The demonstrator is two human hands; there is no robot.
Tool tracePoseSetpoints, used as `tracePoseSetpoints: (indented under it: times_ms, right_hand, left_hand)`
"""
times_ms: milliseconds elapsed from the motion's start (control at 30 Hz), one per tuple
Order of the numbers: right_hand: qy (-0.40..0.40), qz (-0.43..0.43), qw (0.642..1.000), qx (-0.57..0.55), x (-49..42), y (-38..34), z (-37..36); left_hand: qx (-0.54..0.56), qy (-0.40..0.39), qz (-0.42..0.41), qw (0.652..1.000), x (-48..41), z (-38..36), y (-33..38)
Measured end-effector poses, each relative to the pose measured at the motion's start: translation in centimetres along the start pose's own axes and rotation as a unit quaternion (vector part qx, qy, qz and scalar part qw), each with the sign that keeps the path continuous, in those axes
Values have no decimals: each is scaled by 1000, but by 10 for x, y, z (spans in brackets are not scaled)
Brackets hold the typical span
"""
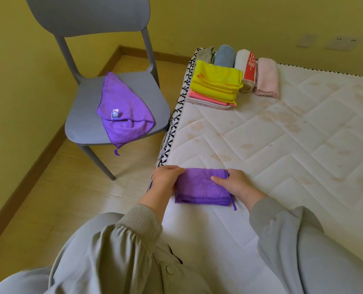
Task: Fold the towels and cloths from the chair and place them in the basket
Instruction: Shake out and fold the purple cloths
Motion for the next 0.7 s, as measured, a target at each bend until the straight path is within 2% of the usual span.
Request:
tracePoseSetpoints:
  times_ms: [133, 433, 533, 567, 600, 667, 700]
  right_hand:
    - [6, 0, 1000, 28, -3, 3, -1]
    - [-8, -1, 997, 78, -8, 2, -2]
    - [-5, -3, 996, 85, -9, 2, -3]
    - [-1, -3, 996, 88, -9, 3, -3]
    - [4, -4, 996, 93, -10, 4, -3]
    - [12, -7, 995, 103, -9, 5, -4]
    - [14, -9, 994, 106, -9, 6, -5]
  left_hand:
    - [105, -24, 58, 992, 7, -4, -7]
    - [157, 1, -35, 987, 3, 1, -22]
    - [140, 41, -54, 988, 0, 8, -21]
    - [91, 74, -85, 989, 0, 11, -19]
    - [-2, 114, -134, 984, 2, 12, -15]
    - [-205, 171, -235, 935, 6, 9, -9]
    - [-265, 180, -269, 908, 7, 7, -9]
Point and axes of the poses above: each hand's wrist, its own x-axis away from the middle knuckle, its own z-axis out of the back of the hand, y = z × x, the point moved 3 cm from there along -x, towards the middle knuckle, and after that the axes turned 11 degrees about z, right-handed, at the moved point
